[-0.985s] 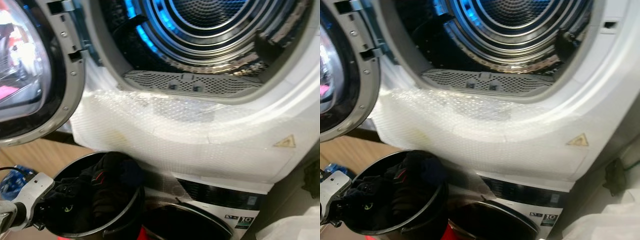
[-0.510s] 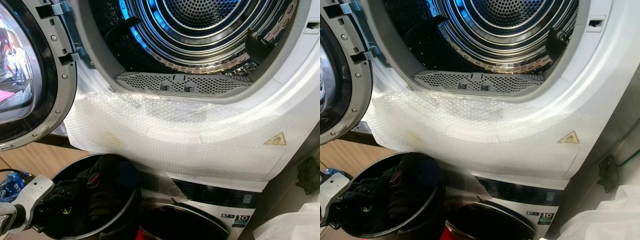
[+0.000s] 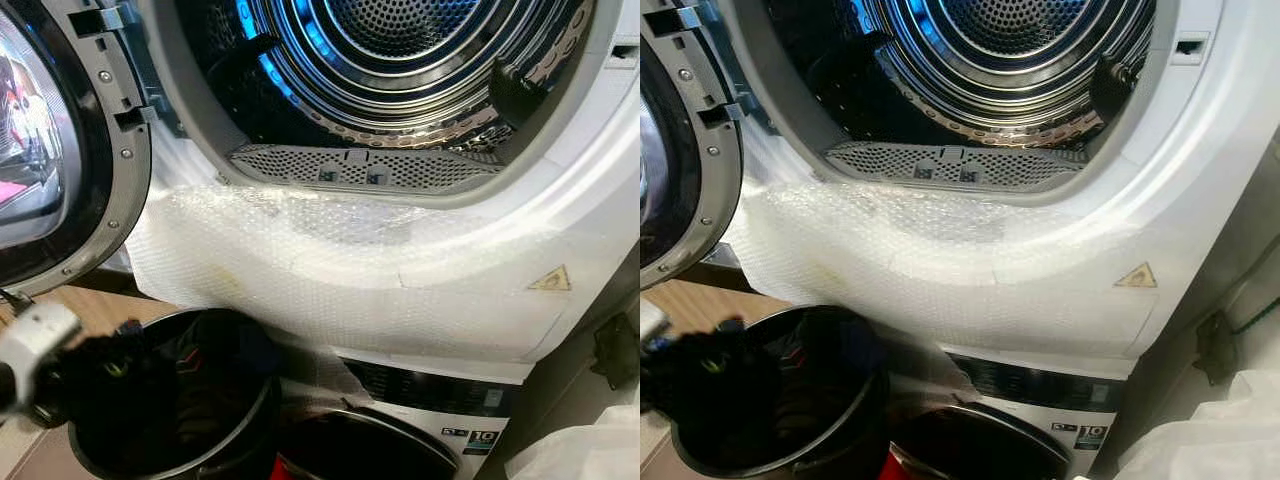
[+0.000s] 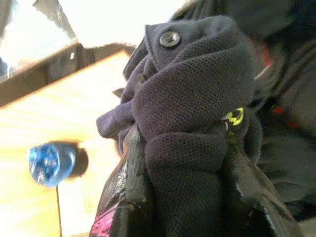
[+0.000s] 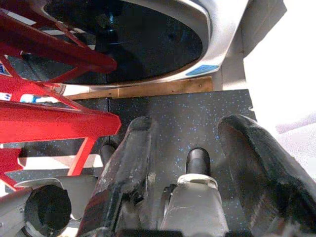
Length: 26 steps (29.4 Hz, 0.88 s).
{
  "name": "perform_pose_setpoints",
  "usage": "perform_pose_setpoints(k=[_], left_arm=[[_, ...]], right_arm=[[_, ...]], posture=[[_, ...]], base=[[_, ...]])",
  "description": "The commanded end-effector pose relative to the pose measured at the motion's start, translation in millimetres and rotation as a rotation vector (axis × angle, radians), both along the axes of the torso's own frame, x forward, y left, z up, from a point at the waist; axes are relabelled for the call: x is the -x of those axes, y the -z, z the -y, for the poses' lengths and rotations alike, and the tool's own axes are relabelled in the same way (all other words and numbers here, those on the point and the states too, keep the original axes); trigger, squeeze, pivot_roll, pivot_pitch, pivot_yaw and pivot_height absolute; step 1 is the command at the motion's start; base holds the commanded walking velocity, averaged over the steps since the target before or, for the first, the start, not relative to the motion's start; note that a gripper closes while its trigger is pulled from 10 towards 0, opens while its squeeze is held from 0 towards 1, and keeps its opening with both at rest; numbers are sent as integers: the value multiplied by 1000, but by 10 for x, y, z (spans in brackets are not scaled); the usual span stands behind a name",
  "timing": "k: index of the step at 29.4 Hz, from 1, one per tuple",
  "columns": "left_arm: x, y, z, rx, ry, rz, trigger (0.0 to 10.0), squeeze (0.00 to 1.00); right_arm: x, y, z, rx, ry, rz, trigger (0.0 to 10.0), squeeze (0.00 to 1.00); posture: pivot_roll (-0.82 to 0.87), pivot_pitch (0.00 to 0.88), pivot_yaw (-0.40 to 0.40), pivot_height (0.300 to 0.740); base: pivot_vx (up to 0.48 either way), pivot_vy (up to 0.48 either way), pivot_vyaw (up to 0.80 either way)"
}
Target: Clothes washing
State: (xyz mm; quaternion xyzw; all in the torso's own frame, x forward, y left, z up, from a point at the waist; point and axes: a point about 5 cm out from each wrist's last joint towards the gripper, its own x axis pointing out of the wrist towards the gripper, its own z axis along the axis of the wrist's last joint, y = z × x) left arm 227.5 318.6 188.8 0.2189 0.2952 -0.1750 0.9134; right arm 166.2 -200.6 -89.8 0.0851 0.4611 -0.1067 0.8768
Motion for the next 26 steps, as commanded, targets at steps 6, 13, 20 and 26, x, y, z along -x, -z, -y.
perform_pose_setpoints(k=[6,13,20,26], left_arm=[[240,-400,133,100,333,72,0,0],[264,-659,357,215,448,122,0,0],[150,-1158,518,196,621,294,0,0],[27,-1388,865,307,843,373,0,0]], right_arm=[[-9,13,-104,-31,-9,-3,10000,0],[-26,9,-144,-55,-12,5,10000,0],[-30,10,-162,-63,-18,6,10000,0],[-40,8,-183,-68,-15,11,10000,0]], posture=[[205,0,119,740],[211,0,116,740],[211,0,117,740],[212,0,117,740]], base=[[0,0,0],[0,0,0],[0,0,0],[0,0,0]])
